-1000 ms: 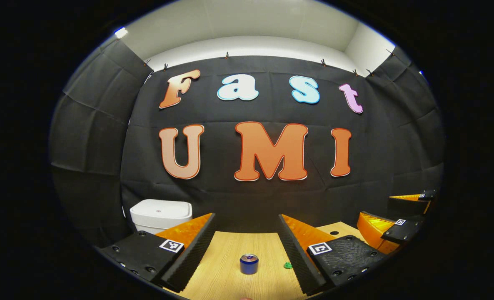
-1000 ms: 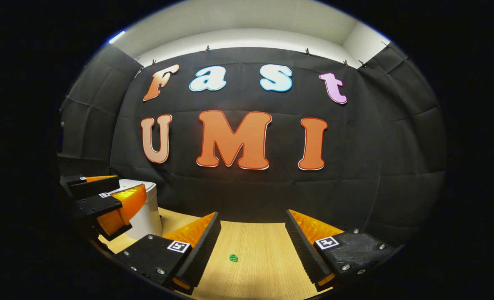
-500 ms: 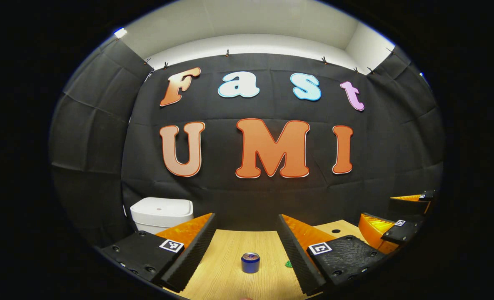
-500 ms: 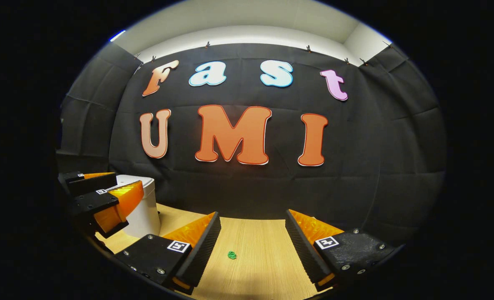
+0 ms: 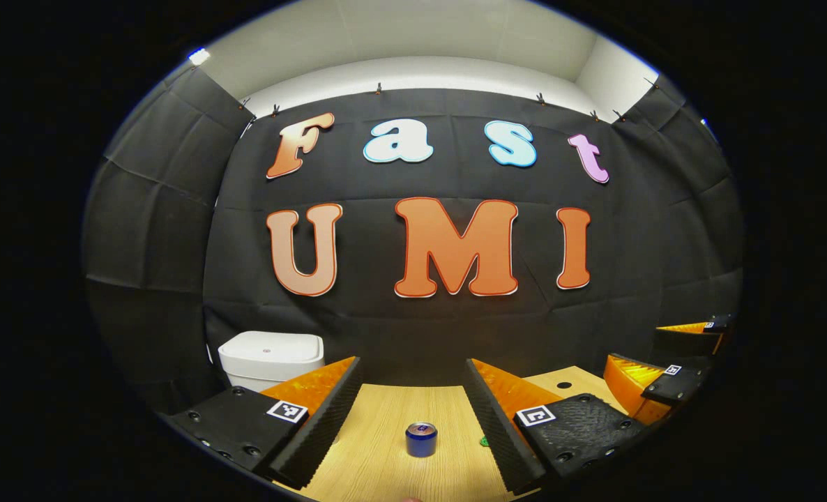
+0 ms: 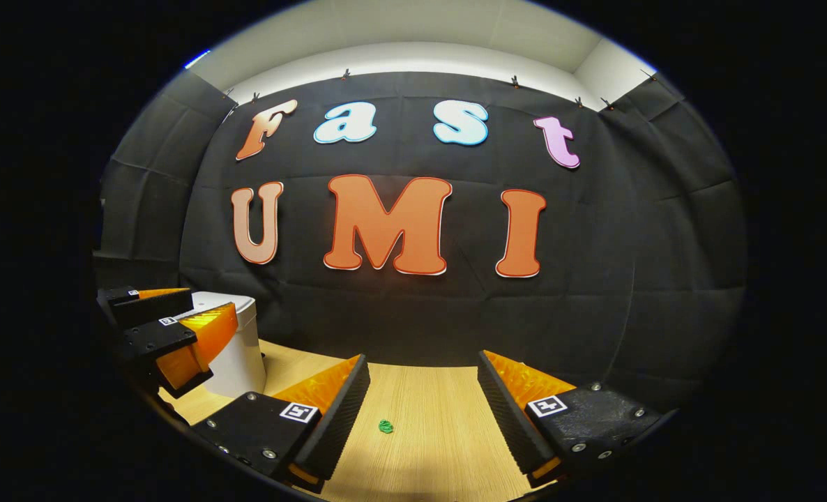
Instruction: Press the lid of the desktop garbage bin to open it, pick up the crumpled paper on the desktop and throw it into the bin, then pick up the pop can on the desktop and drop it into the bin, and finally close the garbage bin lid.
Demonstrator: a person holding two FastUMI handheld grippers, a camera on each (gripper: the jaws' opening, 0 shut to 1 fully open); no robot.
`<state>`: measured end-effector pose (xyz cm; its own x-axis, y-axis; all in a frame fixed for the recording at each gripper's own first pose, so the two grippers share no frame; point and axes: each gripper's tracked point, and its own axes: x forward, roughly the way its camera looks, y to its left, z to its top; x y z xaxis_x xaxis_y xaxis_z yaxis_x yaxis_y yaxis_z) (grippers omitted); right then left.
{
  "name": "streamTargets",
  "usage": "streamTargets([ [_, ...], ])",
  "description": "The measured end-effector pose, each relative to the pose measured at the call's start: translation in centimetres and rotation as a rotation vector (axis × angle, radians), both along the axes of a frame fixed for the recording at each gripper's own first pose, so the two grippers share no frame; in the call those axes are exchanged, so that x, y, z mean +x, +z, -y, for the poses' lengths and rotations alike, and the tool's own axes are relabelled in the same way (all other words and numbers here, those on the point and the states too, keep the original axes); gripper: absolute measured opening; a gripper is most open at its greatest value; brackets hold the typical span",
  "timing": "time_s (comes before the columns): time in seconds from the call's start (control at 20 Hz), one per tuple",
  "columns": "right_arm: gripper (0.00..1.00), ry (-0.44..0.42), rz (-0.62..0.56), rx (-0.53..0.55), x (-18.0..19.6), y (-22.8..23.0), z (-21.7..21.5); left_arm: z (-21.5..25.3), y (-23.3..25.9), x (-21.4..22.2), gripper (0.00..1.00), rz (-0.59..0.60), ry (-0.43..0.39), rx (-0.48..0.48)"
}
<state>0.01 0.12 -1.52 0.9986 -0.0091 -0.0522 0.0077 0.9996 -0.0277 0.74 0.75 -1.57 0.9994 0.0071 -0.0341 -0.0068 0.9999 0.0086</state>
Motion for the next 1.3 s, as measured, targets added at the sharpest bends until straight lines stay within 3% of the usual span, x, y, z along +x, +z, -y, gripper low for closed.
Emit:
streamTargets([
  [1.3,0.93,0.015,-0.019,-0.015,0.2,-0.4,-0.2,-1.4,0.5,0.8,0.9,-0.005,0.022,0.007],
])
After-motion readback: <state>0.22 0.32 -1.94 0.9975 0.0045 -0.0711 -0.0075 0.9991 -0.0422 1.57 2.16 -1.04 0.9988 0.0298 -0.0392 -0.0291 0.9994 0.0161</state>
